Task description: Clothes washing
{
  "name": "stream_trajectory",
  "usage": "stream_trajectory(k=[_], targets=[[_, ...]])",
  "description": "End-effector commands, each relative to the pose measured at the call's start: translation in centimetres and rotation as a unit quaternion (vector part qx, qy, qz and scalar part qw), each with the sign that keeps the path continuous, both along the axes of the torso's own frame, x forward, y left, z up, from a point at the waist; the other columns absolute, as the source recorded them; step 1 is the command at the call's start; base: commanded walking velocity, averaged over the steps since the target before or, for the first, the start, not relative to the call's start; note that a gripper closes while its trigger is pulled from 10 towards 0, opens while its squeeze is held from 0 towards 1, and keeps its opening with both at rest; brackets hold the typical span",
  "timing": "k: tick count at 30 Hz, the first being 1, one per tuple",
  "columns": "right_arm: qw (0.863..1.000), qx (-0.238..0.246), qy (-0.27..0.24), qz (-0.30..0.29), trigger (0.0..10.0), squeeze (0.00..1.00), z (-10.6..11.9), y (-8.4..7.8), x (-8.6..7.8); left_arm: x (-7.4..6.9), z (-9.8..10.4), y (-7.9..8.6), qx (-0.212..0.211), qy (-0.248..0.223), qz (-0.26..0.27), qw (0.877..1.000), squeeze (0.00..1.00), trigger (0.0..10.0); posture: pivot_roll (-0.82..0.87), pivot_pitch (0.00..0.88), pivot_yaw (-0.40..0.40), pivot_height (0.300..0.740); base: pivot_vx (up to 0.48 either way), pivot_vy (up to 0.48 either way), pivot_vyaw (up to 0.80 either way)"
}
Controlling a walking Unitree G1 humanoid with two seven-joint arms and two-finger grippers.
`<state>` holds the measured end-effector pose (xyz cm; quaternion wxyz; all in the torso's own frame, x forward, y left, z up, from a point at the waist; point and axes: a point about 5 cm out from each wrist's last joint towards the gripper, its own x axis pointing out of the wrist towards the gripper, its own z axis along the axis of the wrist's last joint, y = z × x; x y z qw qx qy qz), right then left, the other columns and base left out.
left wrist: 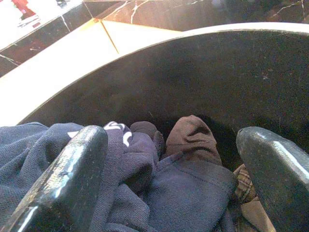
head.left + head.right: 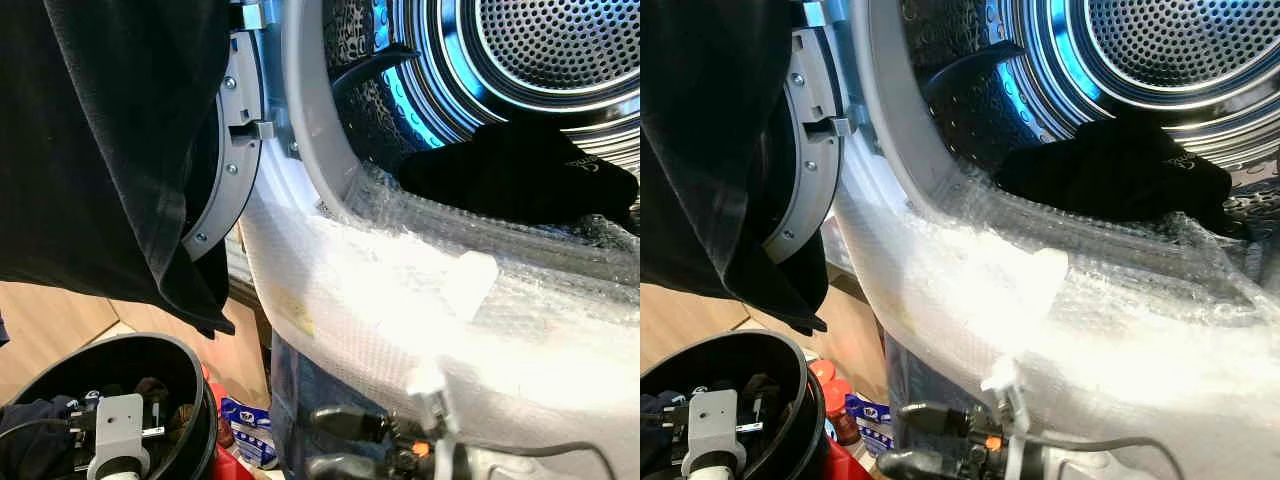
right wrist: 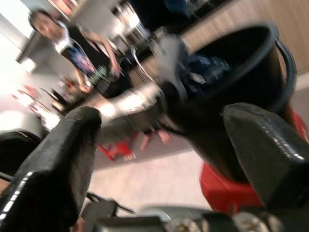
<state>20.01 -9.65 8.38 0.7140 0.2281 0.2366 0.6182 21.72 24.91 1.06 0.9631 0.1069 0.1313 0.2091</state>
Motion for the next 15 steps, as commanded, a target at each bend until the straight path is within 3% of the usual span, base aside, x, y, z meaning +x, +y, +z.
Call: stream_trajectory(k=[1,2,3,4,6,8,9,10,12,13,14,15], targets=[[0.996,-0.082,0.005,-0.026,10.0,0.0,-3.2,-0.4,0.4,-1.6,-2.4,-0.6,-0.019,0.061,0.004,0.998,0.0,10.0,0.0,0.047,-0.033,0.74,0.0,0.0,0.0],[0.996,-0.082,0.005,-0.026,10.0,0.0,-3.2,-0.4,0.4,-1.6,-2.4,-0.6,-0.019,0.061,0.004,0.998,0.0,10.0,0.0,0.047,-0.033,0.74,0.0,0.0,0.0],[0.992,-0.115,0.007,-0.042,10.0,0.0,-4.4,-0.6,0.7,-1.6,-2.4,-0.7,-0.019,0.062,0.003,0.998,0.0,10.0,0.0,0.047,-0.033,0.74,0.0,0.0,0.0],[0.978,-0.186,0.039,-0.09,10.0,0.0,-7.4,-1.6,1.2,-1.6,-2.5,-0.7,-0.02,0.062,0.002,0.998,0.0,10.0,0.0,0.046,-0.035,0.74,0.0,0.0,0.0],[0.971,-0.207,0.05,-0.108,10.0,0.0,-8.3,-1.9,1.3,-1.6,-2.5,-0.7,-0.02,0.062,0.002,0.998,0.0,10.0,0.0,0.046,-0.034,0.74,0.0,0.0,0.0],[0.954,-0.246,0.087,-0.148,10.0,0.0,-10.0,-2.7,1.4,-1.6,-2.5,-0.7,-0.02,0.063,0.002,0.998,0.0,10.0,0.0,0.046,-0.032,0.74,0.0,0.0,0.0],[0.932,-0.282,0.114,-0.195,10.0,0.0,-11.3,-3.3,1.5,-1.6,-2.5,-0.8,-0.02,0.063,0.002,0.998,0.0,10.0,0.0,0.046,-0.032,0.74,0.0,0.0,0.0],[0.923,-0.294,0.132,-0.212,10.0,0.0,-11.9,-3.5,1.5,-1.6,-2.5,-0.7,-0.02,0.063,0.002,0.998,0.0,10.0,0.01,0.044,-0.032,0.74,0.0,0.0,0.0],[0.91,-0.32,0.15,-0.218,10.0,0.0,-12.9,-3.7,1.0,-1.5,-2.5,-0.7,-0.02,0.062,0.002,0.998,0.0,10.0,0.01,0.043,-0.03,0.74,0.0,0.0,0.0],[0.896,-0.352,0.163,-0.216,10.0,0.0,-13.9,-3.9,0.2,-1.4,-2.4,-0.5,-0.019,0.061,0.003,0.998,0.0,10.0,0.02,0.043,-0.029,0.74,0.0,0.0,0.0],[0.896,-0.352,0.163,-0.216,10.0,0.0,-13.9,-3.9,0.2,-1.4,-2.4,-0.5,-0.019,0.061,0.003,0.998,0.0,10.0,0.02,0.043,-0.029,0.74,0.0,0.0,0.0],[0.883,-0.37,0.181,-0.224,10.0,0.0,-14.7,-4.0,-0.2,-1.2,-2.2,-0.4,-0.017,0.059,0.003,0.998,0.0,10.0,0.02,0.043,-0.029,0.74,0.0,0.0,0.0]])
